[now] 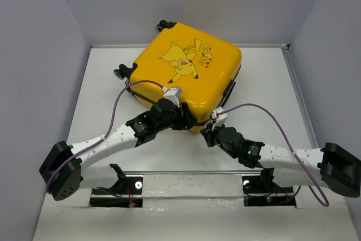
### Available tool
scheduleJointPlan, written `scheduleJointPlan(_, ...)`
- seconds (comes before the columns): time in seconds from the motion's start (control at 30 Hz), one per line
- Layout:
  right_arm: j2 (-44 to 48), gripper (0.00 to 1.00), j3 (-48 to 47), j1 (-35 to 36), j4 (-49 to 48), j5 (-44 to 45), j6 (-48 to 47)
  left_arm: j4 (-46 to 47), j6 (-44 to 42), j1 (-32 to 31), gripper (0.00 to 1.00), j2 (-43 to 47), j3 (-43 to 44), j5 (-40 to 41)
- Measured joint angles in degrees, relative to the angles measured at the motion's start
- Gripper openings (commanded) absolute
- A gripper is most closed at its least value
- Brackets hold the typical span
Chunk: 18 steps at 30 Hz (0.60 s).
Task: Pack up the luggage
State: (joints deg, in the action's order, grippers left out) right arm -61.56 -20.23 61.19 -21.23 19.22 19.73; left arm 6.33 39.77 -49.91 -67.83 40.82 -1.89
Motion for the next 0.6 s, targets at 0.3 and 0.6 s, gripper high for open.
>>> scheduleJointPlan(0.3, -13.4, 0.07, -13.3, 11.4, 8.4, 18.5, 3.6, -11.3, -2.7, -0.2, 0.65, -5.6, 9.3, -0.8)
scheduleJointPlan(0.6, -20.7, 0.07, -17.0, 12.4, 0.2, 23.8, 3.4, -15.3, -4.0, 9.2, 0.99, -1.9, 11.6, -9.6)
